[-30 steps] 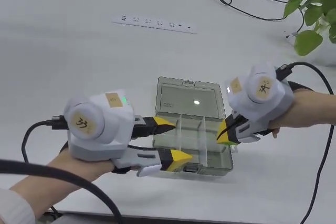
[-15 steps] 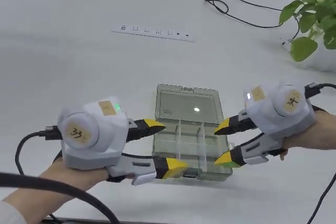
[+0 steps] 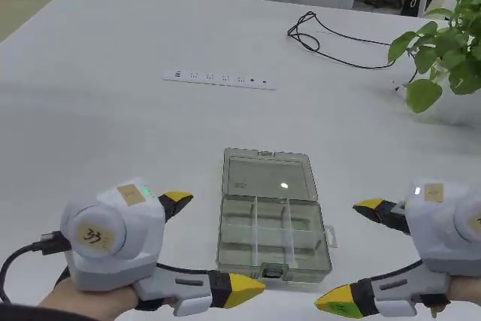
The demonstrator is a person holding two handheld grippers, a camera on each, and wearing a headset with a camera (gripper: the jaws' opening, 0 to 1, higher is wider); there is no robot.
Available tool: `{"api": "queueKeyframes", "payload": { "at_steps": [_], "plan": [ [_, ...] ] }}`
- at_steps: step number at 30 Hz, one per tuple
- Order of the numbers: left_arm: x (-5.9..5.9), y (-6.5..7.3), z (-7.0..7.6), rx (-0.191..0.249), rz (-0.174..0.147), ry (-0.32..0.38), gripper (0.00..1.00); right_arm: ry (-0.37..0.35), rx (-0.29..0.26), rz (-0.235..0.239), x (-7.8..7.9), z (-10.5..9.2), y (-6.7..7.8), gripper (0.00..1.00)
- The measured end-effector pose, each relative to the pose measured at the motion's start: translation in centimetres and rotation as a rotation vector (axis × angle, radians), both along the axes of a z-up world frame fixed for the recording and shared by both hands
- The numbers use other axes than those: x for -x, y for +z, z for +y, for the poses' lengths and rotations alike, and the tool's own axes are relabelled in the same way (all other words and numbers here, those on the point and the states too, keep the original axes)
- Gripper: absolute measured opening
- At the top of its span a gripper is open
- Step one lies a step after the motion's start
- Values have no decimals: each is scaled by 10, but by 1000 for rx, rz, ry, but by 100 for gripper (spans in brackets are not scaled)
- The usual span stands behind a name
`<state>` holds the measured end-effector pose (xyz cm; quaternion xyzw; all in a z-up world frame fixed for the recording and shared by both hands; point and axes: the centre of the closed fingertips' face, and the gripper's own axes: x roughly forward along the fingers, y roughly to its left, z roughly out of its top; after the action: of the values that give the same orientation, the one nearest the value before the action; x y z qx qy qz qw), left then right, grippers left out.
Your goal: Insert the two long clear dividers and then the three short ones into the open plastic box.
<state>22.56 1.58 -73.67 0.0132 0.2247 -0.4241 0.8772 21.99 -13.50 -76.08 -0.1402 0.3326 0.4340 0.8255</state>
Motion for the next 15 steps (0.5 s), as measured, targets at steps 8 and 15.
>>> {"api": "queueKeyframes", "payload": {
  "at_steps": [8,15],
  "plan": [
    [16,5,34,-58,-72,175,100,-300,-55,-91,6,-49,-3,100],
    [2,31,56,-110,-236,366,100,-310,-19,-322,-3,-43,25,98]
  ]
}}
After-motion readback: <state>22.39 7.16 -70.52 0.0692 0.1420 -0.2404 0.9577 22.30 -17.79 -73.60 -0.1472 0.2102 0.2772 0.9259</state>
